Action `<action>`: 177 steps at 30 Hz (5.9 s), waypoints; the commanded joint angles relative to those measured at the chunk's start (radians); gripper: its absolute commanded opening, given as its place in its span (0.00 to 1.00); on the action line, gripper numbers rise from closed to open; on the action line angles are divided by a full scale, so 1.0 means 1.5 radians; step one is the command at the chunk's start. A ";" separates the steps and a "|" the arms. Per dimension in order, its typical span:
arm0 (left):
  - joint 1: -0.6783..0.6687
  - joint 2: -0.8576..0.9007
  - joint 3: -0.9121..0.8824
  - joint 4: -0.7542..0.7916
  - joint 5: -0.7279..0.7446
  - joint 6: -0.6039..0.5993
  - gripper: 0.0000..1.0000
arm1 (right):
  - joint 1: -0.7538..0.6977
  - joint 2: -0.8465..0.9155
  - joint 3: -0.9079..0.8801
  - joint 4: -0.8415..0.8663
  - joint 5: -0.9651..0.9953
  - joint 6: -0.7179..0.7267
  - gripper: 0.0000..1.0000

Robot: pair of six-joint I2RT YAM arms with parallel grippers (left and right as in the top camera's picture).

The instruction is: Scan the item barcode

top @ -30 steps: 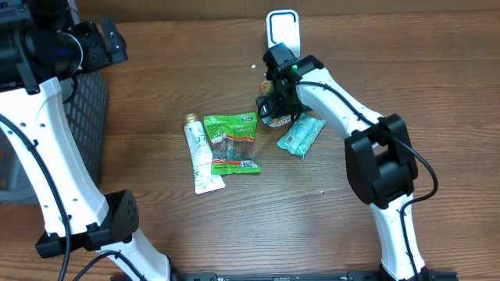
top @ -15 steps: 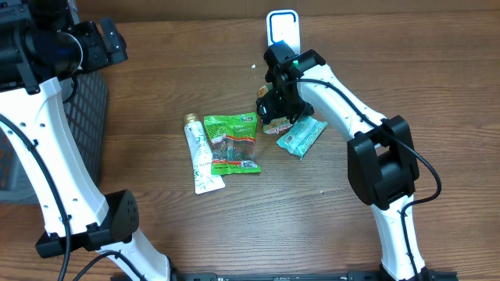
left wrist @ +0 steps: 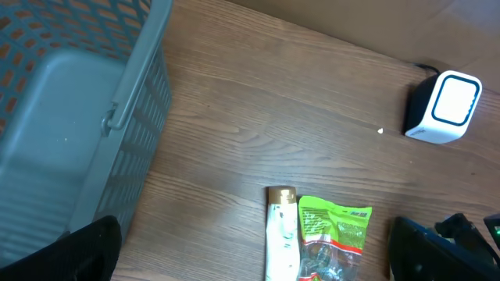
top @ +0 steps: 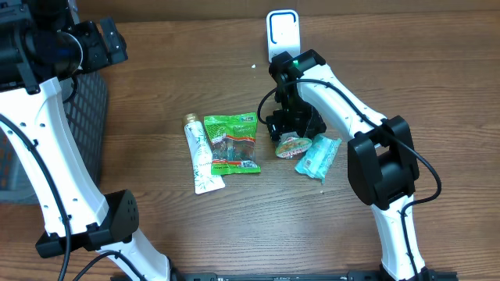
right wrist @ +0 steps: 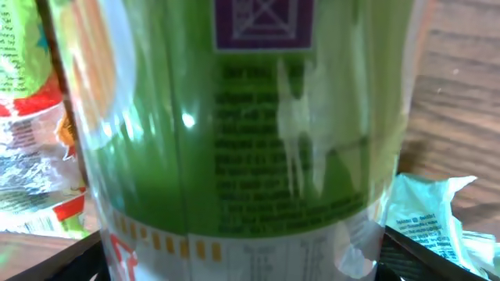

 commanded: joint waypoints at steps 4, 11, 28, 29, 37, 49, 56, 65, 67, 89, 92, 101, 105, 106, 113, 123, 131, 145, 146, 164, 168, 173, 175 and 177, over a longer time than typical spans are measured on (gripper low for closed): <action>0.003 -0.002 0.000 -0.001 -0.007 -0.009 1.00 | 0.001 -0.027 0.018 0.030 -0.072 0.012 0.86; 0.003 -0.002 0.000 -0.001 -0.007 -0.009 1.00 | 0.003 -0.027 0.018 0.091 -0.040 0.036 1.00; 0.003 -0.002 0.000 -0.001 -0.007 -0.009 1.00 | -0.027 -0.027 0.200 0.073 -0.040 -0.022 1.00; 0.003 -0.002 0.000 -0.001 -0.007 -0.009 1.00 | -0.030 -0.027 0.209 0.068 -0.041 -0.023 1.00; 0.003 -0.002 0.000 -0.001 -0.007 -0.009 1.00 | -0.044 -0.026 0.163 0.005 -0.082 -0.076 1.00; 0.003 -0.002 0.000 -0.001 -0.007 -0.009 1.00 | -0.186 -0.026 0.030 0.056 -0.459 -0.280 0.96; 0.003 -0.002 0.000 -0.001 -0.007 -0.009 1.00 | -0.212 -0.026 -0.100 0.154 -0.548 -0.282 0.94; 0.003 -0.002 0.000 -0.001 -0.007 -0.009 1.00 | -0.194 -0.026 -0.179 0.264 -0.564 -0.210 0.86; 0.003 -0.001 0.000 -0.001 -0.007 -0.009 1.00 | -0.188 -0.026 -0.190 0.289 -0.564 -0.183 0.84; 0.003 -0.001 0.000 -0.001 -0.007 -0.009 1.00 | -0.119 -0.026 -0.210 0.361 -0.507 -0.033 0.75; 0.003 -0.001 0.000 -0.001 -0.007 -0.009 1.00 | -0.091 -0.026 -0.211 0.375 -0.449 0.016 0.73; 0.003 -0.001 0.000 -0.001 -0.007 -0.009 1.00 | -0.073 -0.027 -0.209 0.379 -0.421 0.035 0.51; 0.003 -0.001 0.000 -0.001 -0.007 -0.009 1.00 | -0.094 -0.045 -0.177 0.332 -0.403 0.035 0.48; 0.003 -0.001 0.000 -0.001 -0.007 -0.009 1.00 | -0.096 -0.052 -0.170 0.323 -0.390 0.035 0.47; 0.003 -0.001 0.000 -0.001 -0.007 -0.009 1.00 | -0.082 -0.093 -0.162 0.310 -0.314 0.035 0.68; 0.003 -0.001 0.000 -0.001 -0.007 -0.009 1.00 | -0.011 -0.092 -0.223 0.390 -0.304 0.106 0.97; 0.003 -0.001 0.000 -0.001 -0.007 -0.009 1.00 | 0.011 -0.092 -0.280 0.468 -0.318 0.145 0.87; 0.003 -0.001 0.000 -0.001 -0.007 -0.009 1.00 | -0.002 -0.095 -0.220 0.377 -0.210 0.120 0.70; 0.003 -0.001 0.000 -0.001 -0.007 -0.009 1.00 | -0.002 -0.096 -0.200 0.351 -0.170 0.119 0.70; 0.003 -0.001 0.000 -0.001 -0.007 -0.009 1.00 | 0.168 -0.092 -0.137 0.245 0.468 0.198 0.74; 0.003 -0.001 0.000 -0.001 -0.007 -0.009 1.00 | 0.184 -0.092 -0.137 0.234 0.480 0.203 0.85; 0.003 -0.001 0.000 -0.001 -0.007 -0.009 1.00 | 0.181 -0.092 -0.136 0.240 0.422 0.213 1.00; 0.003 -0.001 0.000 -0.001 -0.007 -0.009 1.00 | 0.170 -0.092 -0.134 0.244 0.375 0.212 1.00; 0.003 -0.001 0.000 -0.001 -0.007 -0.009 1.00 | 0.156 -0.092 -0.122 0.237 0.337 0.212 1.00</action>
